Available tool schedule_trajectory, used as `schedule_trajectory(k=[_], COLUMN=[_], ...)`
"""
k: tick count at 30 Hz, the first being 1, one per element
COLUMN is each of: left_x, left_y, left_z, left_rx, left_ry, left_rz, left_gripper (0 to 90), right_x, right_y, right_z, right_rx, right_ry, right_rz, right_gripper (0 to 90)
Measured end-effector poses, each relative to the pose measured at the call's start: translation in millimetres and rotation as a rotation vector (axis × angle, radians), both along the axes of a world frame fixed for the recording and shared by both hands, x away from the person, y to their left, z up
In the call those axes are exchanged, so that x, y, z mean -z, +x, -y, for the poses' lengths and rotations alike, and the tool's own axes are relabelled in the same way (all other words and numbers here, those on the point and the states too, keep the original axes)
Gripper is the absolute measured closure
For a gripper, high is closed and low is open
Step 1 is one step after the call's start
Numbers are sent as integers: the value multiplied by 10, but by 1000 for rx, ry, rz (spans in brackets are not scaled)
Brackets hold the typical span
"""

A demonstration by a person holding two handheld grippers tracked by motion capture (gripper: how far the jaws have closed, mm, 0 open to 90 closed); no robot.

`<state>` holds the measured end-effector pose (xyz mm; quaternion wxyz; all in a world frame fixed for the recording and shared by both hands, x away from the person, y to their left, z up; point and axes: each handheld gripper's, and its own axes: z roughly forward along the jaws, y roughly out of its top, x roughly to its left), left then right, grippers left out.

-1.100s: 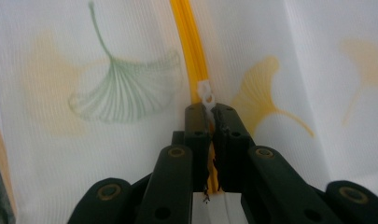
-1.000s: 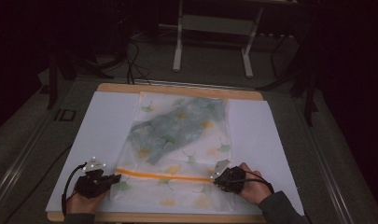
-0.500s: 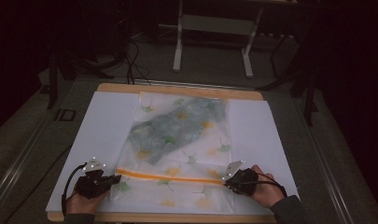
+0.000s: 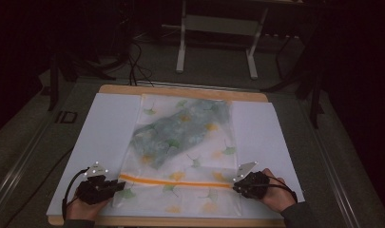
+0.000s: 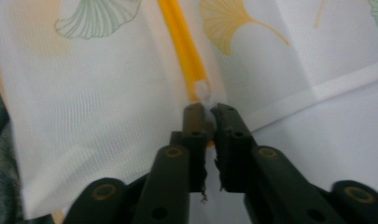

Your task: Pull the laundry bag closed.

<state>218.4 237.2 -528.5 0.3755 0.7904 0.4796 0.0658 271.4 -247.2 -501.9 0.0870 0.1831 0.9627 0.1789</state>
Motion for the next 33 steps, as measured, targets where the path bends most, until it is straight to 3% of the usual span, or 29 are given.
schedule_trajectory(k=[2, 3, 4, 7, 16, 17, 19, 21, 23, 25, 26, 27, 28, 30, 32, 33], left_x=[-38, -38, -55, -64, -121, -126, -123, -119, -95, -78, -43, -43, 2, 29, 47, 47], left_y=[-28, -28, -35, -35, -70, -71, -69, -66, -42, -28, 6, 6, 62, 101, 128, 128], left_z=[10, 10, 19, 10, -131, -158, -170, -172, -160, -151, -136, -136, -110, -81, -81, -81], left_rx=[25, 25, 24, 18, -69, -115, -157, -171, -219, -235, -253, -253, -255, -277, -293, -293], left_ry=[-1, -1, 1, -5, -23, -5, 18, 29, 82, 102, 134, 134, 159, 191, 201, 201], left_rz=[21, 21, 38, 49, 128, 149, 166, 173, 188, 193, 188, 188, 165, 158, 160, 160], left_gripper=[628, 602, 592, 575, 578, 579, 579, 578, 571, 564, 560, 560, 552, 521, 506, 499], right_x=[0, 0, -6, -8, -11, -15, -21, -22, -17, -3, 7, 7, 32, 65, 132, 132], right_y=[13, 13, 24, 40, 117, 133, 149, 164, 183, 187, 185, 185, 167, 147, 115, 115], right_z=[34, 34, 68, 102, 212, 245, 285, 326, 386, 429, 448, 448, 480, 520, 568, 568], right_rx=[18, 18, 49, 82, 209, 246, 286, 323, 378, 405, 415, 415, 446, 473, 513, 513], right_ry=[47, 47, 99, 154, 239, 255, 282, 306, 344, 369, 375, 375, 380, 401, 454, 454], right_rz=[-15, -15, -26, -25, 3, 18, 29, 41, 52, 56, 58, 58, 70, 80, 80, 80], right_gripper=[689, 689, 667, 618, 562, 555, 538, 531, 525, 516, 513, 513, 507, 506, 506, 506])
